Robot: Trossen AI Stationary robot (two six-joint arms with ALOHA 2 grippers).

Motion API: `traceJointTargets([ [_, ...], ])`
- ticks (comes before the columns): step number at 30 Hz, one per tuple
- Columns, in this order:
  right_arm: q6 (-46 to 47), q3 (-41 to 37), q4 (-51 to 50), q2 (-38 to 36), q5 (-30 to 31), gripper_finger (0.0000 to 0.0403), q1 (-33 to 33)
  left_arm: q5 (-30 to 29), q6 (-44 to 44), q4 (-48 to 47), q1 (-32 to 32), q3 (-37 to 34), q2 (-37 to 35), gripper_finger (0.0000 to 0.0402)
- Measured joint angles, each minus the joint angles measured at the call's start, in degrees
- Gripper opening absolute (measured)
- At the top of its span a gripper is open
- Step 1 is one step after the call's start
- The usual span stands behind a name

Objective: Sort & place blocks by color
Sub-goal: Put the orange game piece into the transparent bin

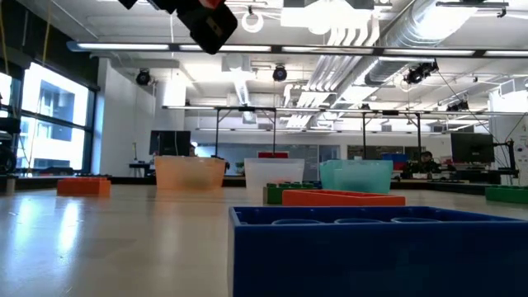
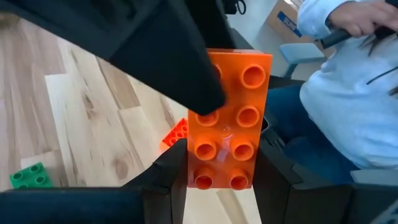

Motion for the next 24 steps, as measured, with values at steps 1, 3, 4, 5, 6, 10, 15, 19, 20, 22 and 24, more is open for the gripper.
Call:
traceJointTargets([
  [1, -0.02, -0.01, 0.03, 0.1, -0.45, 0.0215, 0.0, 0.39, 0.01, 0.05, 0.09, 0.0, 0.04, 0.0112],
  [3, -0.53, -0.02, 1.31, 0.15, -1.98, 0.0209, -0.12, 1.45, -0.09, 1.18, 0.36, 0.0, 0.63, 0.0112],
  [4, -0.95, -0.02, 1.75, 0.08, -2.18, 0.0205, -0.13, 2.55, -0.66, 1.55, 0.42, 0.0, 0.87, 0.0112],
  [5, -1.07, 0.0, 1.76, 0.04, -2.18, 0.0199, -0.13, 3.31, -1.26, 2.39, 0.48, -0.02, 1.07, 0.0112],
  [6, -1.08, -0.01, 1.68, 0.05, -2.07, 0.0194, -0.13, 3.52, -1.57, 3.42, 0.52, -0.02, 1.16, 0.0112],
  [10, -1.09, -0.02, 1.39, 0.06, -1.99, 0.0168, -0.15, 3.27, -1.64, 3.81, 0.55, -0.02, 1.16, 0.0113],
  [15, -1.26, -0.02, 1.8, 0.06, -1.64, 0.0126, -0.15, 3.3, -1.94, 5.4, 0.9, -0.02, 1.16, 0.0113],
  [19, -1.29, -0.02, 1.8, 0.02, -1.82, 0.009, -0.15, 3.67, -2.4, 5.77, 1.07, -0.04, 1.18, 0.0113],
  [20, -1.37, -0.02, 1.8, 0.02, -1.97, 0.0083, -0.15, 3.67, -2.44, 5.82, 1.07, -0.04, 1.18, 0.0115],
  [22, -1.5, -0.01, 1.8, -0.02, -2.04, 0.0075, -0.15, 3.74, -2.53, 6.0, 1.07, -0.04, 1.18, 0.0121],
  [24, -1.46, -0.02, 1.79, -0.02, -1.92, 0.0075, -0.15, 3.71, -2.54, 6.01, 1.07, -0.04, 1.18, 0.0131],
])
